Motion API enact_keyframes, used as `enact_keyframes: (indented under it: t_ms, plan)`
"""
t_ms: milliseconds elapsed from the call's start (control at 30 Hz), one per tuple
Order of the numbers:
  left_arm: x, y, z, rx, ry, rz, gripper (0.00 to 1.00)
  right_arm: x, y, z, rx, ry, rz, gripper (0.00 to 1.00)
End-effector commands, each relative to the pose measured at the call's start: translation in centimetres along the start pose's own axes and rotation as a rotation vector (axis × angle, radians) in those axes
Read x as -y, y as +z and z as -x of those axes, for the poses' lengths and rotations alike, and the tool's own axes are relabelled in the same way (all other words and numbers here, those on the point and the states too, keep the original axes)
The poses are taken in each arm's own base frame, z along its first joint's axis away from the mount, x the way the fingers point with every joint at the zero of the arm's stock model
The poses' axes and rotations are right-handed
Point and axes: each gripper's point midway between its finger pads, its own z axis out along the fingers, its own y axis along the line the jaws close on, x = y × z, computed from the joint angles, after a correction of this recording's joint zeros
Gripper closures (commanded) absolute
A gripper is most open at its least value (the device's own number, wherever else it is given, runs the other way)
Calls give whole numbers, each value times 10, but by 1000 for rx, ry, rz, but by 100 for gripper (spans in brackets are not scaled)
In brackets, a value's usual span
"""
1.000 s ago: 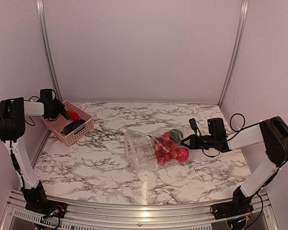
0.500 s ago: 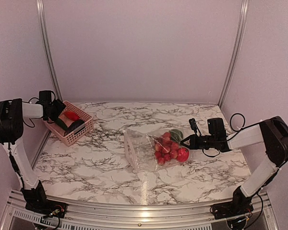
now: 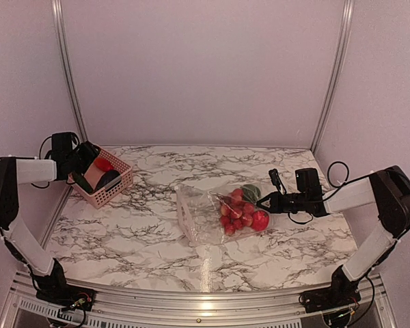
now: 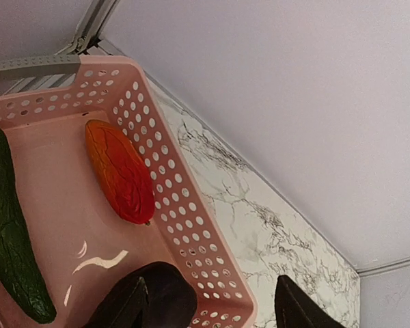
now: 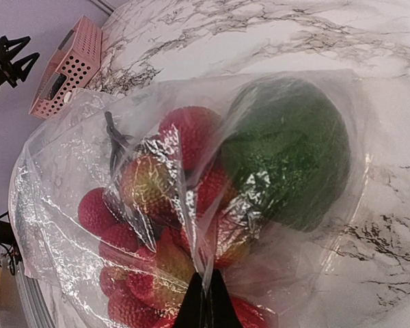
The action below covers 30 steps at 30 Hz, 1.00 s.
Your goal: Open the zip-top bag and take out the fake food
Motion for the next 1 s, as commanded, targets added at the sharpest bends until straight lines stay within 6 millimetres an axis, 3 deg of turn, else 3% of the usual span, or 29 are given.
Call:
enact_keyframes:
  t_ms: [0,167,433,533,800,967]
  plan:
    - [37,-18,-38,-70,93,-123,37,-1,-1,6,7,-9,8,100]
    - [73,-40,-104,-161,179,-260,43,0,0,5,4,-7,10,100]
    - [105,-69,-201,-319,248,-446,55,1,1,5,4,-6,11,100]
    - [107,-69,-234,-387,271,-459,59,0,1,6,7,-7,12,100]
    - [124,-63,-293,-503,282,-517,65,0,1,5,7,-8,13,100]
    - [137,-67,-342,-597,313,-572,70,2,2,4,3,-5,10,100]
